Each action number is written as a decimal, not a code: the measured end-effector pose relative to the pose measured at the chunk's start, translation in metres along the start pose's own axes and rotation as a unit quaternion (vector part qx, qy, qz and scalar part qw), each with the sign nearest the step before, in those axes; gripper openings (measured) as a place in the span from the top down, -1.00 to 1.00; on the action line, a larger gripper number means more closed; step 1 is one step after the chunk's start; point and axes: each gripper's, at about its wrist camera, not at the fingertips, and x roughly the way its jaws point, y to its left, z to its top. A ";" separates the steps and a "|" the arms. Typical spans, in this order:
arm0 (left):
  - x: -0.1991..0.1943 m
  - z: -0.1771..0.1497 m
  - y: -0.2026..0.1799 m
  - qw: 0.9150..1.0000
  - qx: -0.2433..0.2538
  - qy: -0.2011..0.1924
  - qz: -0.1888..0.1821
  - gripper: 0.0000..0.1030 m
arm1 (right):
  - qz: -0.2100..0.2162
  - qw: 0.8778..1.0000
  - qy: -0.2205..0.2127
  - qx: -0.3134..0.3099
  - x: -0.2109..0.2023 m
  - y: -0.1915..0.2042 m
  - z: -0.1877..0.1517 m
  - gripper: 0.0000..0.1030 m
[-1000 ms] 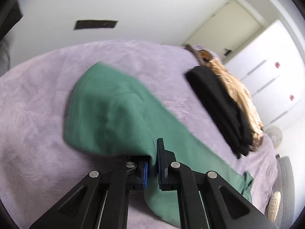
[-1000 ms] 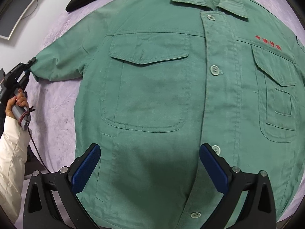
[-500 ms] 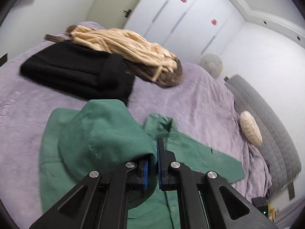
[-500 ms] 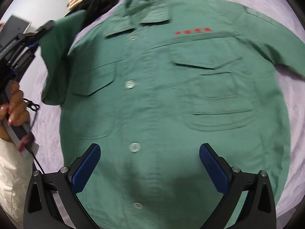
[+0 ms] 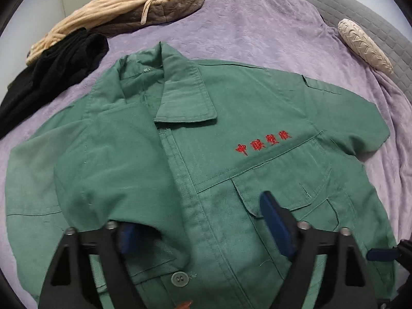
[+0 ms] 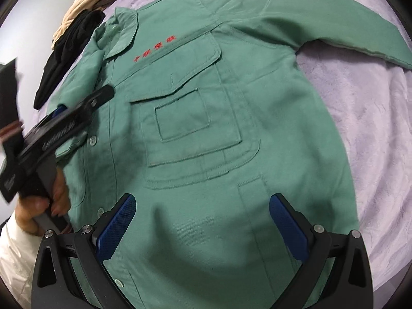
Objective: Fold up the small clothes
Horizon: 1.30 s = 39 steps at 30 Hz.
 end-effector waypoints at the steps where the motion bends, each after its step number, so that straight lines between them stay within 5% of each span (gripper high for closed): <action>1: -0.007 -0.002 -0.003 1.000 0.011 -0.007 0.011 -0.76 | -0.004 1.000 -0.005 -0.002 0.000 0.002 0.003 -1.00; 6: -0.047 -0.017 0.019 1.000 0.005 -0.018 0.007 -0.76 | -0.016 0.997 -0.051 -0.061 -0.005 0.044 0.026 -1.00; 11: -0.085 -0.049 0.091 0.993 -0.063 -0.035 0.096 -0.76 | -0.038 0.975 -0.085 -0.204 0.012 0.135 0.053 -1.00; 14: -0.087 -0.075 0.136 0.982 -0.101 -0.014 0.159 -0.76 | -0.078 0.945 -0.104 -0.301 0.038 0.183 0.054 -1.00; 19: -0.059 -0.103 0.178 0.970 -0.106 0.035 0.216 -0.76 | -0.202 0.872 -0.145 -0.421 0.094 0.233 0.052 -0.98; 21: -0.052 -0.106 0.185 0.969 -0.115 0.031 0.219 -0.76 | -0.218 0.860 -0.162 -0.432 0.100 0.236 0.056 -0.61; 22: -0.049 -0.105 0.187 0.967 -0.121 0.027 0.221 -0.76 | -0.206 0.865 -0.168 -0.426 0.095 0.234 0.061 0.36; 23: -0.048 -0.104 0.188 0.965 -0.128 0.022 0.226 -0.76 | -0.191 0.877 -0.169 -0.408 0.088 0.229 0.068 0.81; 25: -0.049 -0.105 0.191 0.962 -0.149 0.009 0.228 -0.76 | -0.124 0.926 -0.174 -0.312 0.066 0.205 0.092 0.80; 27: -0.049 -0.108 0.198 0.961 -0.176 0.006 0.215 -0.76 | -0.002 0.971 -0.163 -0.175 0.051 0.163 0.113 0.38; 28: -0.048 -0.109 0.201 0.961 -0.182 0.004 0.210 -0.76 | 0.034 0.980 -0.157 -0.117 0.050 0.144 0.118 -0.15; 29: -0.049 -0.109 0.202 0.961 -0.184 0.002 0.205 -0.76 | 0.071 0.985 -0.148 -0.060 0.052 0.124 0.120 -0.45; 31: -0.048 -0.108 0.203 0.962 -0.182 0.002 0.204 -0.76 | 0.158 0.979 -0.112 0.059 0.065 0.082 0.120 -0.45; 33: -0.048 -0.107 0.204 0.963 -0.183 -0.002 0.197 -0.76 | 0.220 0.960 -0.108 0.134 0.071 0.055 0.114 -0.43; 39: -0.049 -0.111 0.219 0.957 -0.213 0.009 0.199 -0.76 | 0.322 0.895 -0.107 0.289 0.072 0.013 0.096 -0.48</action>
